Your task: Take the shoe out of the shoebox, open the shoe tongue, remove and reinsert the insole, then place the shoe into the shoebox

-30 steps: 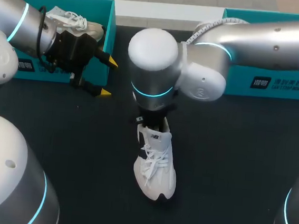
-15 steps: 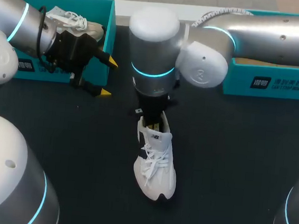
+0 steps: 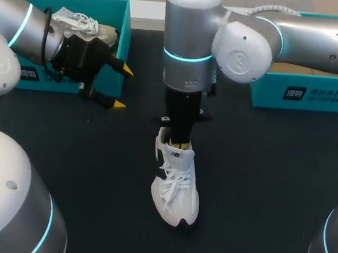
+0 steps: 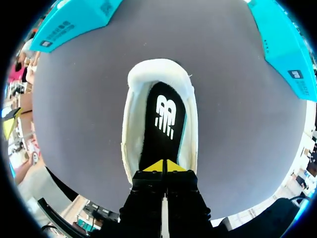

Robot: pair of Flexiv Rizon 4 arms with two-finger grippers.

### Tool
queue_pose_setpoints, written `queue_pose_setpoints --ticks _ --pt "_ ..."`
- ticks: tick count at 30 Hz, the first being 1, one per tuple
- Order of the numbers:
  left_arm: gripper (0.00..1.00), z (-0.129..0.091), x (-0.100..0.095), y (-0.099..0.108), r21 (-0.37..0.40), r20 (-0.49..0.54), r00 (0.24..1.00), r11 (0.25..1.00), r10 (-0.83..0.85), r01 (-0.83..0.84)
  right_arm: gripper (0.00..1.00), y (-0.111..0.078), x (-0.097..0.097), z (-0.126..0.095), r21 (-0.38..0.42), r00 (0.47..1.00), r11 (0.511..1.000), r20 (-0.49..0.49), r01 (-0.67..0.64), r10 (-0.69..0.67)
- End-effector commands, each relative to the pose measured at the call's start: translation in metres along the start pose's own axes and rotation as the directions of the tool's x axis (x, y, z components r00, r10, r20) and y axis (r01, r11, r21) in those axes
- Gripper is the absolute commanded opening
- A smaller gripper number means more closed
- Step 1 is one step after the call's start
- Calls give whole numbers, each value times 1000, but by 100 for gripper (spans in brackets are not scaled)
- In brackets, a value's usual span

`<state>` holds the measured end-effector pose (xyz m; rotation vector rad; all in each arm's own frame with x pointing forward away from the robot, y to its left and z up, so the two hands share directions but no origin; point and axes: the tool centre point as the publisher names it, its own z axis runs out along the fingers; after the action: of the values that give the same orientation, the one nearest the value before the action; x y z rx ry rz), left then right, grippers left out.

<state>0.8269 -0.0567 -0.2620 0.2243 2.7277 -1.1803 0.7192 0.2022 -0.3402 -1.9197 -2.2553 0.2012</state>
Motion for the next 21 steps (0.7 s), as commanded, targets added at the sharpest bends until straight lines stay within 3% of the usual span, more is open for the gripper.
queue_pose_setpoints --ticks 1,2,3,4,21 --pt "100 0 0 0 -2 -1 1000 1000 1 -1 0 -3 5 -1 -11 1000 1000 -22 -11 11" --pt "100 0 0 0 -2 -1 1000 1000 1 -1 23 -5 5 -3 -3 1000 1000 -18 -20 20" --pt "100 0 0 0 -2 -1 1000 1000 1 -1 74 -4 7 -4 12 1000 1000 -22 9 -9" --pt "100 0 0 0 -2 -1 1000 1000 1 -1 100 -5 8 -5 -21 999 999 -22 -25 25" --pt "100 0 0 0 -2 -1 1000 1000 1 -1 100 -4 2 11 -6 998 999 -49 35 -35"
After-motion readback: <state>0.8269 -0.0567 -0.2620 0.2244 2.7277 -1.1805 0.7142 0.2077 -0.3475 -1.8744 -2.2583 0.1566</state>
